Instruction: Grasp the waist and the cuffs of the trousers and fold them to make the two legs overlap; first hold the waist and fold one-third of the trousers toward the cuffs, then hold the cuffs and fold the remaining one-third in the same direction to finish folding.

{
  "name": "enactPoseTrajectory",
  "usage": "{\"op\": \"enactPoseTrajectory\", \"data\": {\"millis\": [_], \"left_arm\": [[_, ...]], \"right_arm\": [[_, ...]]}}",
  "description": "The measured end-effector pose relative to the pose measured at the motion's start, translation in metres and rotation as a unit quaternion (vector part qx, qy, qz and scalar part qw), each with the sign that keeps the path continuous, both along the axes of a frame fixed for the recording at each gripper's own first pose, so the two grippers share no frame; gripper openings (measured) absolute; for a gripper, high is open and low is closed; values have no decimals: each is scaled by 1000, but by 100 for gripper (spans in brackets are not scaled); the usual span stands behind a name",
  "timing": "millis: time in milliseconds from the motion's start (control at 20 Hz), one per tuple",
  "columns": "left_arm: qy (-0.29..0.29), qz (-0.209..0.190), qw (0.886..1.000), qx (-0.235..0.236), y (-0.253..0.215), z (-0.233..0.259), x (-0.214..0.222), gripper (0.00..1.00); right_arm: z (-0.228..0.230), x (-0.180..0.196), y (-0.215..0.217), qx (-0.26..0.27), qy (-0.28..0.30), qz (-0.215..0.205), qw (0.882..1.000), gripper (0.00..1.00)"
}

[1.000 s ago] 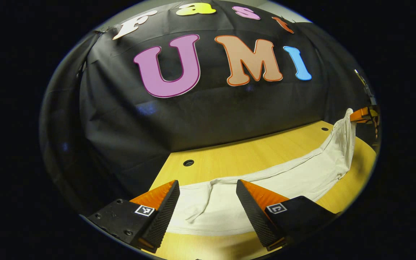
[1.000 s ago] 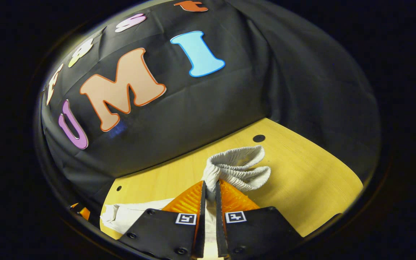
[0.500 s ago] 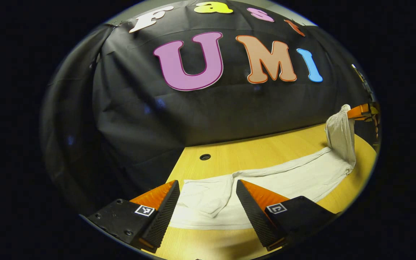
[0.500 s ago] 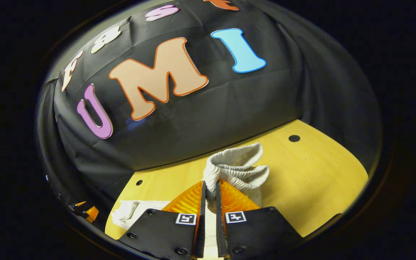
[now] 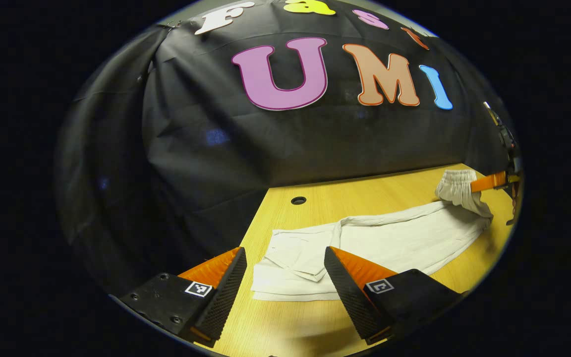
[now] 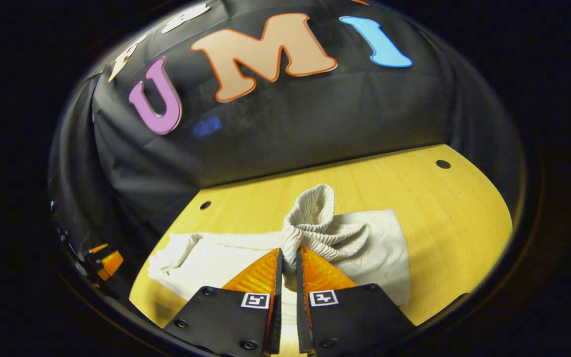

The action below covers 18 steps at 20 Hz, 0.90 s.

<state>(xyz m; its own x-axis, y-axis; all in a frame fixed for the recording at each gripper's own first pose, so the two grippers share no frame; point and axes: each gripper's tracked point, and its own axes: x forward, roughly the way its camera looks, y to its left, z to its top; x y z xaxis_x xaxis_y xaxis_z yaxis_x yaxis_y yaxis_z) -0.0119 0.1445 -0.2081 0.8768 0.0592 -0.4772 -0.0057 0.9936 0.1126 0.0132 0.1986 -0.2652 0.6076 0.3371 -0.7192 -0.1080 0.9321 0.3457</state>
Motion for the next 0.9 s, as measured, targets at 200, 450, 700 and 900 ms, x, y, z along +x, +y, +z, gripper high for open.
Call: {"op": "enactPoseTrajectory", "data": {"millis": [200, 450, 700, 900], "left_arm": [[10, 3, 1000, -6, 11, -11, -1, 96], [21, 3, 1000, -23, 19, -31, 7, 96], [48, 5, 997, -53, 25, -65, 18, 96], [73, 21, 994, -73, 39, -93, 20, 97]], "right_arm": [[-1, -5, -5, -28, 36, 72, 996, 15], [21, 5, -9, -11, 18, 82, 996, 82], [37, 1, -22, -16, 5, 43, 999, 91], [43, -3, -33, -35, 1, 26, 999, 97]]}}
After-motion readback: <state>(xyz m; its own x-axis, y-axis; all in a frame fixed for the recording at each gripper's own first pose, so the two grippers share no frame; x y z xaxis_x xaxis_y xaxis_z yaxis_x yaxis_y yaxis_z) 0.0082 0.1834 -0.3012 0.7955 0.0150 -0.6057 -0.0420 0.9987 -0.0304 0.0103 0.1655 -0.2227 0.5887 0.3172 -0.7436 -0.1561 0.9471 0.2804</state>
